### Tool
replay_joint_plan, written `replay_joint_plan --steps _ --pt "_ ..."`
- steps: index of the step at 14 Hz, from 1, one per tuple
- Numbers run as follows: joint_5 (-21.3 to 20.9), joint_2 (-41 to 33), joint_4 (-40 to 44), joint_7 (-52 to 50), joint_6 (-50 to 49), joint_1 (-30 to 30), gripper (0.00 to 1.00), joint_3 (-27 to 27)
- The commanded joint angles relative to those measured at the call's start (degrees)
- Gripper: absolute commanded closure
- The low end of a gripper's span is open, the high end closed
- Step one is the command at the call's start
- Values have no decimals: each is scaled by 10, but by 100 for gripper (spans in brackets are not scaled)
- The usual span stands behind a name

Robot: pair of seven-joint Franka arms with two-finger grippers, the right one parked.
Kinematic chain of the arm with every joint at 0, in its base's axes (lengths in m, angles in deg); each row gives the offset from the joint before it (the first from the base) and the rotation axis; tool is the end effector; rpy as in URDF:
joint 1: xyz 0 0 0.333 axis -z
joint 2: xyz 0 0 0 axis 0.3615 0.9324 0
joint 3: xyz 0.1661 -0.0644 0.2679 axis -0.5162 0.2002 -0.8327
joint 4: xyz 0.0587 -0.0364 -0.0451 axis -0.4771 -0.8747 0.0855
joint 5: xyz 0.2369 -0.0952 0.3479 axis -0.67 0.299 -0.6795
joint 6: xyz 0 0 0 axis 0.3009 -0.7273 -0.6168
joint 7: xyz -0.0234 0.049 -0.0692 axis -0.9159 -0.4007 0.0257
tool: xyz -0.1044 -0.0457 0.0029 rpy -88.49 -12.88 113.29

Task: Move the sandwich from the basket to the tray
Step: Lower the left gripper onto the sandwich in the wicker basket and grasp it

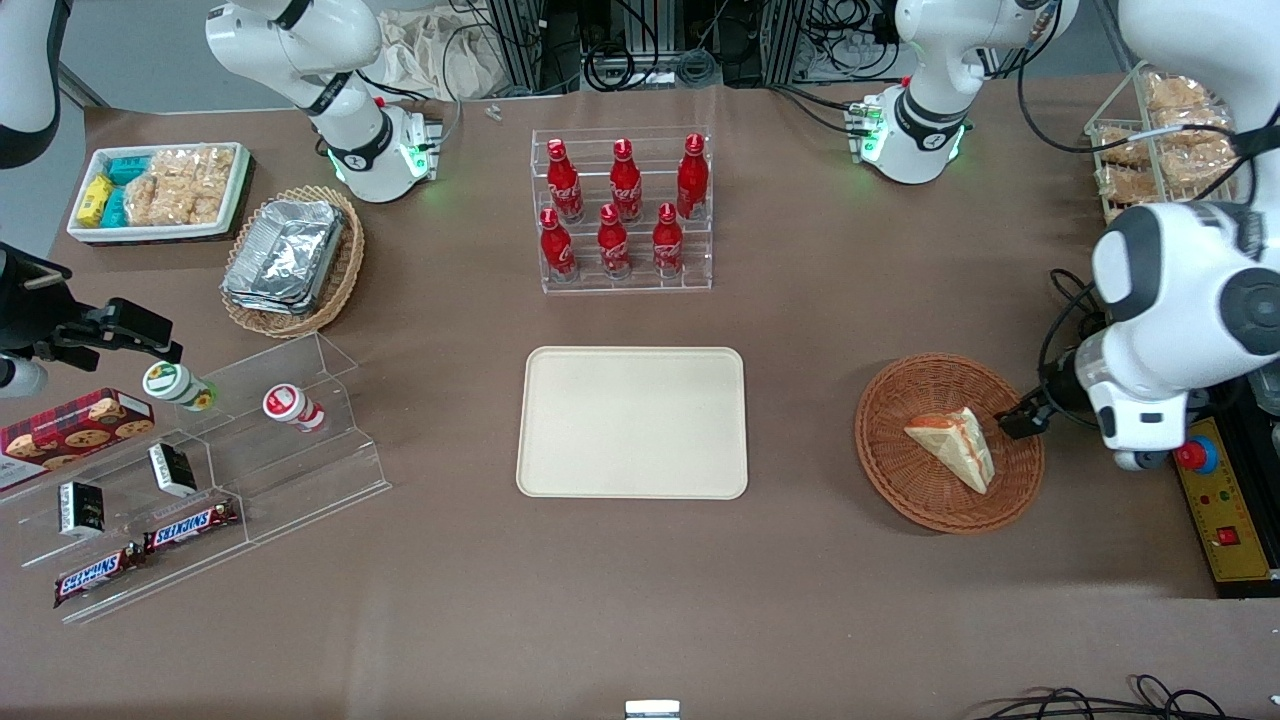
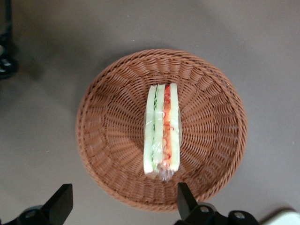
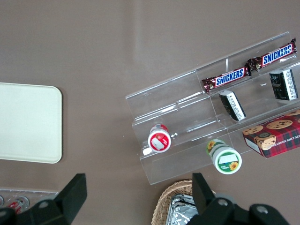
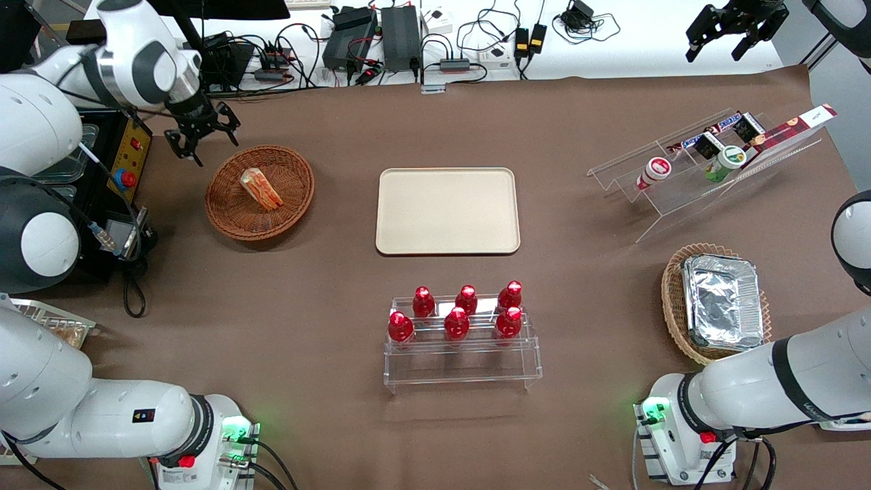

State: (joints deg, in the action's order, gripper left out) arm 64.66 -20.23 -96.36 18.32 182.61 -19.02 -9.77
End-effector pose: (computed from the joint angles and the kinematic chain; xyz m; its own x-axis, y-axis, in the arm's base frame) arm 0.6366 -0.0153 0.3447 0.6994 0.7139 -0.0341 0.7135 -0.7002 -0.0251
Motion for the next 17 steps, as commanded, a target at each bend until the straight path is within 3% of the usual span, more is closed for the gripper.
replay_joint_plan --steps 1,6,9,10,12,13,15,17 --pt "7 -2 -70 -27 100 4 0 1" --pt "8 68 -87 -89 221 21 0 11" --pt "8 90 -88 -96 246 32 1 11" --pt "8 91 -88 -96 246 32 12 11" --pt "7 92 -87 -96 245 32 70 11" --pt "6 92 -88 -96 245 32 85 11" --pt "4 90 -89 -93 243 31 100 10" --pt "2 77 -87 -91 233 30 100 9"
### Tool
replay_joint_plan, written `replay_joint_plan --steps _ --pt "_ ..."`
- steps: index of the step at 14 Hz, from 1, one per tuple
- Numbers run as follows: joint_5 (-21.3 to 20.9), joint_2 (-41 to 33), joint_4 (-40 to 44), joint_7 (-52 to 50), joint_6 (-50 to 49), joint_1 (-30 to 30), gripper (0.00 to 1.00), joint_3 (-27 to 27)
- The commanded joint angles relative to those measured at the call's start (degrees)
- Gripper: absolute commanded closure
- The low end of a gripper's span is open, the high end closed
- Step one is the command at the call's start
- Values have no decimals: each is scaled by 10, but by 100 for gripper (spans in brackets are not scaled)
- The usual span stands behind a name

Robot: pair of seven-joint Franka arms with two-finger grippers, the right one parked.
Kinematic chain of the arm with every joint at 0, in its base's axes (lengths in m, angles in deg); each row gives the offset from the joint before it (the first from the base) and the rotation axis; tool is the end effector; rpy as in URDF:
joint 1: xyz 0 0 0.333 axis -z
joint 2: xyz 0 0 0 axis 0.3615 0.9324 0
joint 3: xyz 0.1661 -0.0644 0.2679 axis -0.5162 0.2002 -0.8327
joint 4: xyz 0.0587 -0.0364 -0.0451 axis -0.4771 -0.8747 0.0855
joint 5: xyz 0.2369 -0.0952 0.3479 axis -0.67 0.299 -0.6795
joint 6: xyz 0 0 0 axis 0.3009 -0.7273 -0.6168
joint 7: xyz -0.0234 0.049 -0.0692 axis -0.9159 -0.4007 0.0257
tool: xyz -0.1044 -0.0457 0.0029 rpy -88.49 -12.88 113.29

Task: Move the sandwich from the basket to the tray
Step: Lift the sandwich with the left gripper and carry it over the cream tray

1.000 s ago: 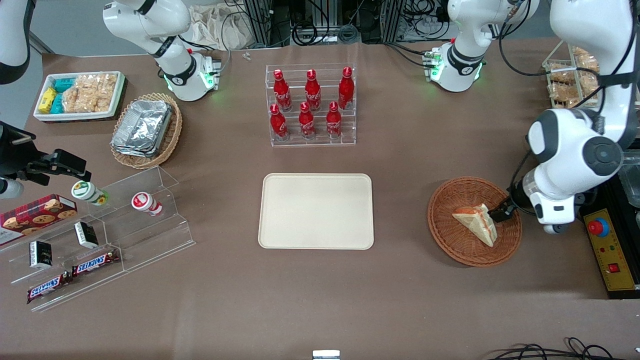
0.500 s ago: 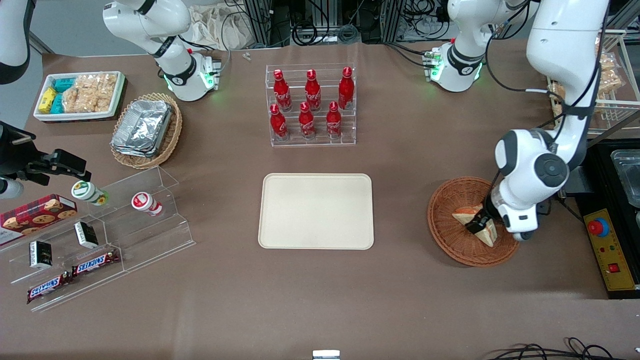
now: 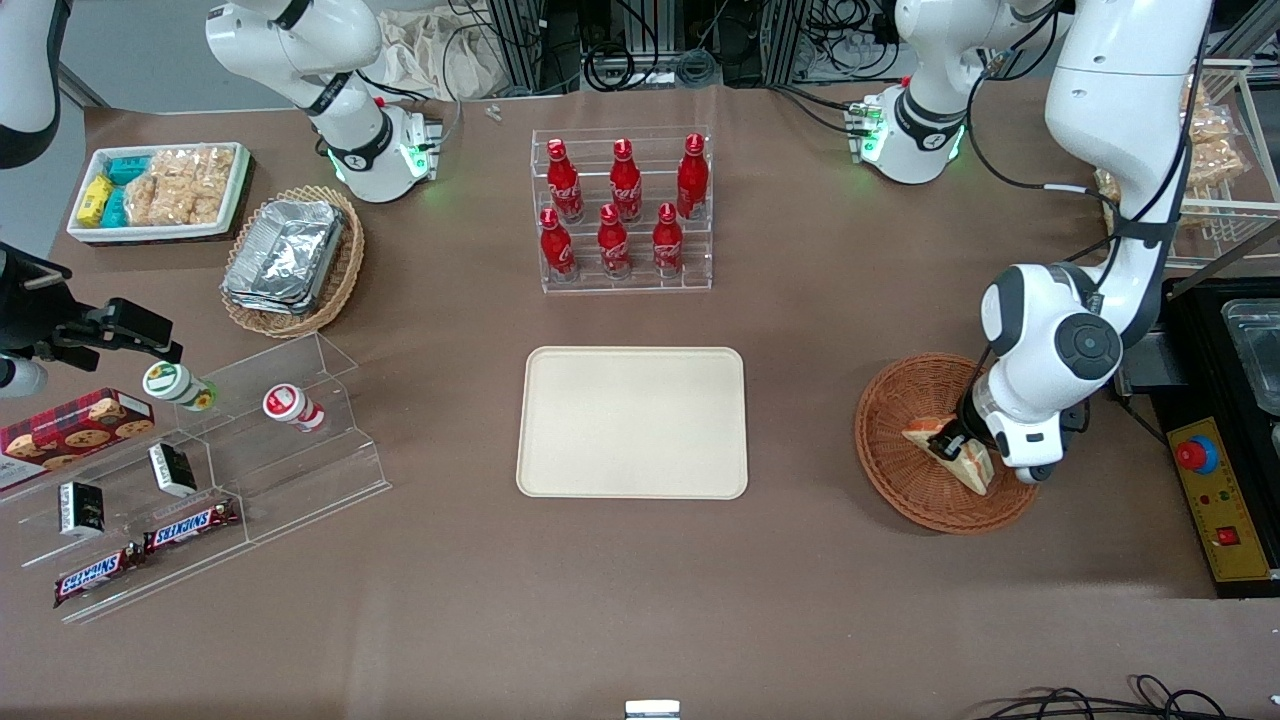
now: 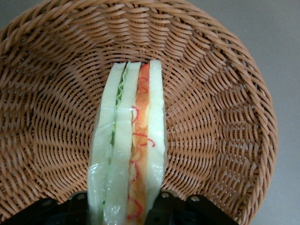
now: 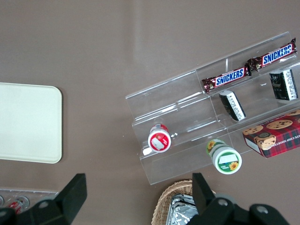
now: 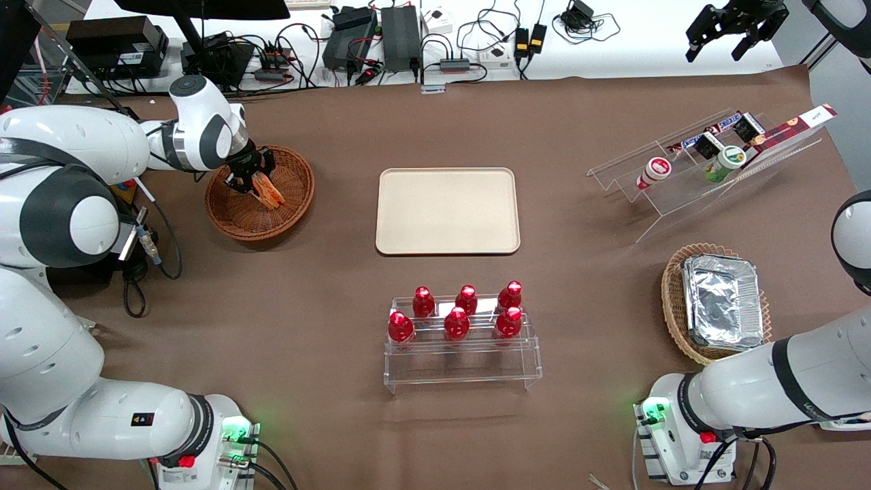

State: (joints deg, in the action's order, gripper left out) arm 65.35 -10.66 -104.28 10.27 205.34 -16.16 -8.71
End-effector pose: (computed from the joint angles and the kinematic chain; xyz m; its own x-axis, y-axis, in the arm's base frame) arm 0.6234 -0.0567 0.2106 0.6362 0.7714 0.0149 0.7701 -0.6360 0.0503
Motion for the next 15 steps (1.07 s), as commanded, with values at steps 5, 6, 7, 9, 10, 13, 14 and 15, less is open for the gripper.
replay_joint_plan --steps 5,6,7,9,10,13,14,15 --pt "-8 -117 83 36 -237 14 100 45" --pt "-6 -118 112 51 -277 14 100 67" --pt "-6 -117 128 57 -295 14 100 97" --pt "-7 -110 140 60 -284 14 100 163" --pt "-7 -97 140 73 -266 16 100 198" --pt "-13 -42 138 69 -176 72 100 238" --pt "-27 -26 138 66 -162 97 100 238" --pt "-55 -7 139 64 -153 107 100 238"
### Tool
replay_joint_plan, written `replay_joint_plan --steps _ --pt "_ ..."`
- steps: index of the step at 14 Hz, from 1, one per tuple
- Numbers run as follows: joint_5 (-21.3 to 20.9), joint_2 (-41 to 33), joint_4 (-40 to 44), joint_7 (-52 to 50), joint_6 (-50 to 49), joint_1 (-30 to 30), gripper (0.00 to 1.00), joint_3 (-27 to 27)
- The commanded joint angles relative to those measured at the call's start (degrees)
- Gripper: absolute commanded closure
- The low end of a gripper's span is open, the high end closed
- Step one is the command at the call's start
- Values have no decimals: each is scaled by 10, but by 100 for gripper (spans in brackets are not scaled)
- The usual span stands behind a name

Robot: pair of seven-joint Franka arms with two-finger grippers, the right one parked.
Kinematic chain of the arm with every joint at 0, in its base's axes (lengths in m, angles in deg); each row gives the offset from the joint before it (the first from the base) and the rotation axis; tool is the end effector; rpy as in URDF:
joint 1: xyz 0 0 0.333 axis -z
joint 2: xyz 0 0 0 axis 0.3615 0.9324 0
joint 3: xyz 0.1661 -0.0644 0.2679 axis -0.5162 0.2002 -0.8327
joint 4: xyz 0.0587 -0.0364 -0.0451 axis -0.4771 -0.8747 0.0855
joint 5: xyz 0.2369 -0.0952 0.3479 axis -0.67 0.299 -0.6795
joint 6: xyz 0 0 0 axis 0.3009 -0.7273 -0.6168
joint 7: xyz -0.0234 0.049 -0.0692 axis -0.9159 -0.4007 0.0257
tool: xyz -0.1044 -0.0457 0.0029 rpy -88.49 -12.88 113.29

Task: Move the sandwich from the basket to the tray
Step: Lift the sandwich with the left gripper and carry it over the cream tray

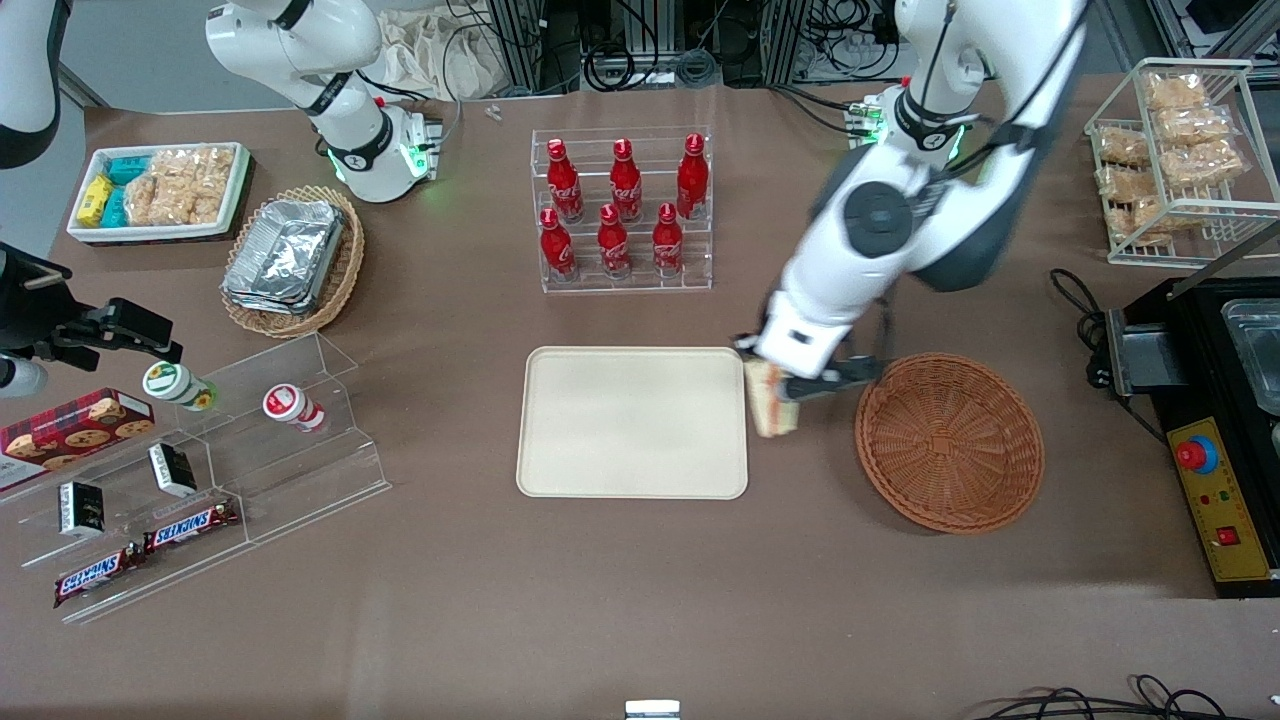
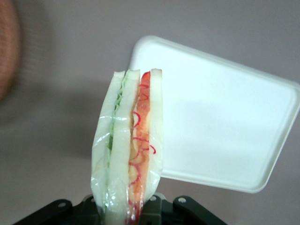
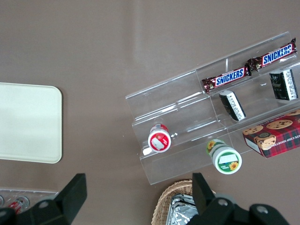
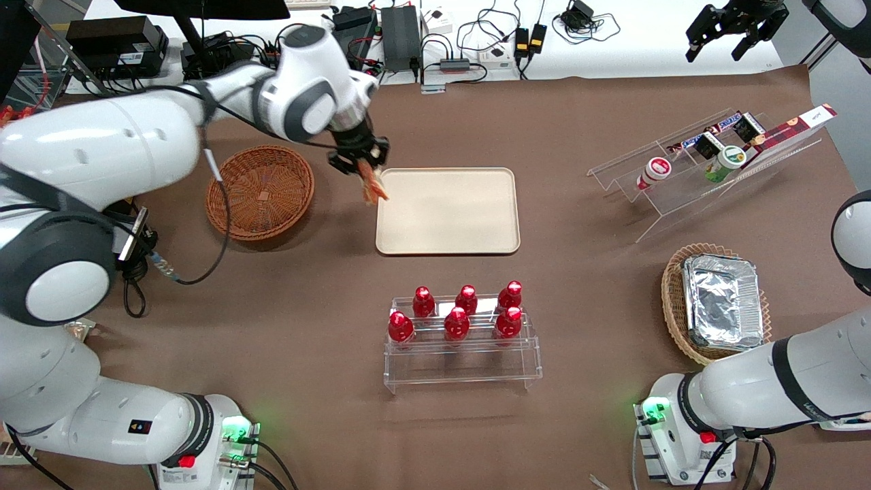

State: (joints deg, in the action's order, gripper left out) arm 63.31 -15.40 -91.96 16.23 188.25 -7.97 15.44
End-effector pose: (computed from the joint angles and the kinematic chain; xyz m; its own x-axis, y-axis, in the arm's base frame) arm 0.5405 -0.3956 0.3532 0.9778 0.2057 -0.0398 0.2093 -0.9683 0.1363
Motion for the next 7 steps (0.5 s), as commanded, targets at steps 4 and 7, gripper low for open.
replay_joint_plan --steps 4,7 --pt "-149 125 18 -16 76 37 100 -4" --pt "-189 157 18 -16 103 36 37 -6"
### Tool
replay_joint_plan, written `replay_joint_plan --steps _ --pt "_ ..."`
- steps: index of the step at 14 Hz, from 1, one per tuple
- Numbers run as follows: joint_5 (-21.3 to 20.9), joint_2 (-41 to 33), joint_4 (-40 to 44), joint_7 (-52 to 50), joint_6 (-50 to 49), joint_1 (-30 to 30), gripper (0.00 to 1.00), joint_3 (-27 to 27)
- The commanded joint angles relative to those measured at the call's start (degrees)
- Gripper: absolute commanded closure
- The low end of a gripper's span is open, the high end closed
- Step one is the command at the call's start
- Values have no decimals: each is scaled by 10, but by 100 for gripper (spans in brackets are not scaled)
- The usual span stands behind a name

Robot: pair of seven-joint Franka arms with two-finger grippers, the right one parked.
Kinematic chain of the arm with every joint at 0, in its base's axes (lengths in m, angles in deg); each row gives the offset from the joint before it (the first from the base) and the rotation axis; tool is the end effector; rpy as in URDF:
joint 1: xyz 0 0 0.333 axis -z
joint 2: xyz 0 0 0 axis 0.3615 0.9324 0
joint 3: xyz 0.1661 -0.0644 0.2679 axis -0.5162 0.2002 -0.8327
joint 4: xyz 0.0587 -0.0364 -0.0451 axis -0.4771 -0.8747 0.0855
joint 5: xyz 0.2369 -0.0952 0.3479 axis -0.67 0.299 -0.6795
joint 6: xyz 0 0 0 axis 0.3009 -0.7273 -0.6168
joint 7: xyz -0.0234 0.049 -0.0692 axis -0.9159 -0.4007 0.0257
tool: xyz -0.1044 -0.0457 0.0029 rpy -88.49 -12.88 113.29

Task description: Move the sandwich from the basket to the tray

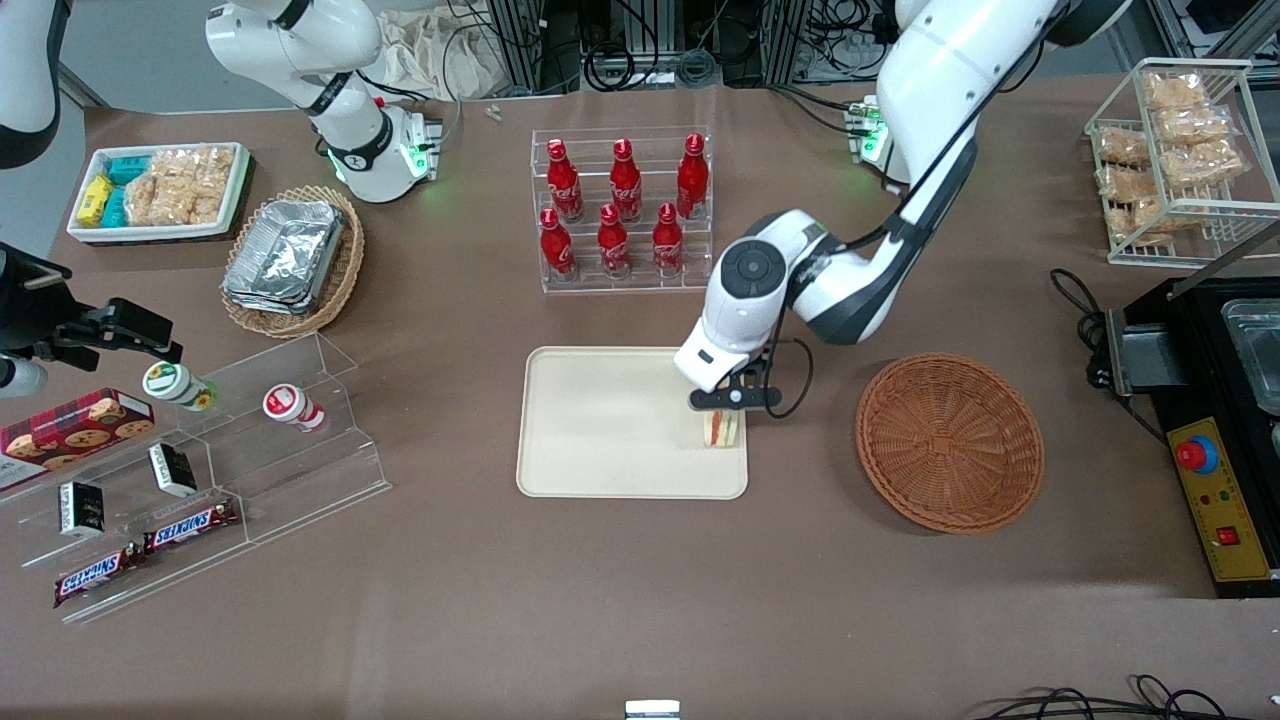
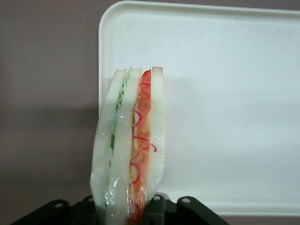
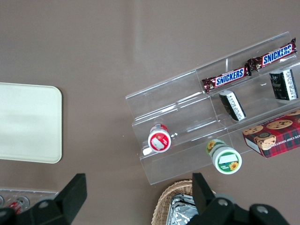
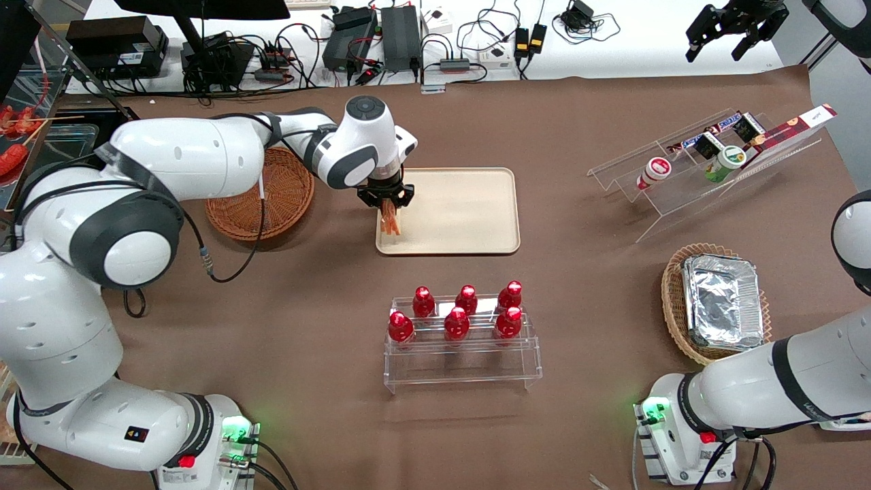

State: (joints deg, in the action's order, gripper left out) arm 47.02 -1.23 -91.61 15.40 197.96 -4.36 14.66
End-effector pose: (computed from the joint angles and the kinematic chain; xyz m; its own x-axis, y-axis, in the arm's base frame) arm 0.5292 -0.4261 0.2151 0.9997 0.0074 0.0211 0.0067 -0.9994 0.0336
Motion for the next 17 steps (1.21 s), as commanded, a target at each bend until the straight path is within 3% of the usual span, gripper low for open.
replay_joint_plan --steps 1,4,8,10,13,17 --pt "-33 19 15 -7 6 0 2 1" --pt "-33 10 40 -58 -4 0 0 0" --pt "-21 -66 123 -103 -168 -21 0 2" --pt "-14 -113 127 -102 -190 -50 0 4" --pt "54 -171 128 -40 -212 -90 0 4" --pt "157 -240 139 151 -351 -140 0 -30"
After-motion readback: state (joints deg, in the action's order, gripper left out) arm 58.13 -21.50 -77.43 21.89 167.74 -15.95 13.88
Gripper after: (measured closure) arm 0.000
